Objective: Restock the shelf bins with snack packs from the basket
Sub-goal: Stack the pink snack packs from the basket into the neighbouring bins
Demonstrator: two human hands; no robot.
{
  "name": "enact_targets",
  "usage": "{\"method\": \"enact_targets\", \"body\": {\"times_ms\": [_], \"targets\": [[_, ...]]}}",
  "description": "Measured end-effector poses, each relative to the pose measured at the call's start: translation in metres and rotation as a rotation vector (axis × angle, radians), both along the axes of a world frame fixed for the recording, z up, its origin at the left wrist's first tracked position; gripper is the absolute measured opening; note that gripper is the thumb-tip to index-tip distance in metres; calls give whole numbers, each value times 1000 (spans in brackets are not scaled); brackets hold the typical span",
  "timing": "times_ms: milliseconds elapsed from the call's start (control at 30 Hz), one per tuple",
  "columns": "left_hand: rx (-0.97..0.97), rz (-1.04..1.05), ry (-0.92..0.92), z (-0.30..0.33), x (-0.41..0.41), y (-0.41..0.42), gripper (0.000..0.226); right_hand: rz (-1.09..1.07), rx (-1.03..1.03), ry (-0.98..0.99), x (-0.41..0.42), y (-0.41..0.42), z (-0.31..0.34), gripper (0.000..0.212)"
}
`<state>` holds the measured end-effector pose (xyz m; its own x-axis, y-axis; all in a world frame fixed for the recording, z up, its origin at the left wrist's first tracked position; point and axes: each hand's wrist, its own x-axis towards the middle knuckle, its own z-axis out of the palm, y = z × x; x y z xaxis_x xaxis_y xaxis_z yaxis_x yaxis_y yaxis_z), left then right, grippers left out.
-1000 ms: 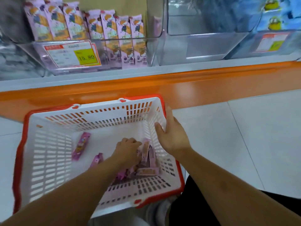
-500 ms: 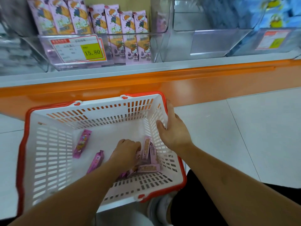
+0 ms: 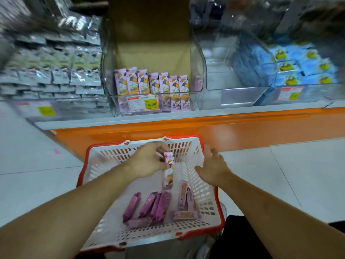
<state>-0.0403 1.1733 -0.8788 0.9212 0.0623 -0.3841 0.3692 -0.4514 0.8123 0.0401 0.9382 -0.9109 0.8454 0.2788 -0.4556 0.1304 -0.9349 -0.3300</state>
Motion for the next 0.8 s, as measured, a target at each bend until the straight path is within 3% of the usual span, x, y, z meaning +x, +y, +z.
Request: {"method": "enact_targets", "body": {"times_ms": [100, 200, 333, 600, 667, 800], "targets": [[9, 11, -87, 63, 6, 16, 38, 205, -57, -34, 10, 19, 66, 55], [16, 5, -164, 125, 7, 29, 39, 291, 206, 96, 16, 45, 141, 33], [-31, 62, -292, 184, 2, 35, 42, 273, 675, 140, 10, 64, 213, 52], [-217, 264, -396, 206, 10, 51, 35, 286, 821, -44, 32, 111, 250, 42], [-94, 275, -434, 201, 14, 63, 29, 263, 833, -150, 49, 125, 253, 38], [444, 121, -383, 186, 16, 81, 27, 130, 820, -279, 84, 149, 247, 34]]}}
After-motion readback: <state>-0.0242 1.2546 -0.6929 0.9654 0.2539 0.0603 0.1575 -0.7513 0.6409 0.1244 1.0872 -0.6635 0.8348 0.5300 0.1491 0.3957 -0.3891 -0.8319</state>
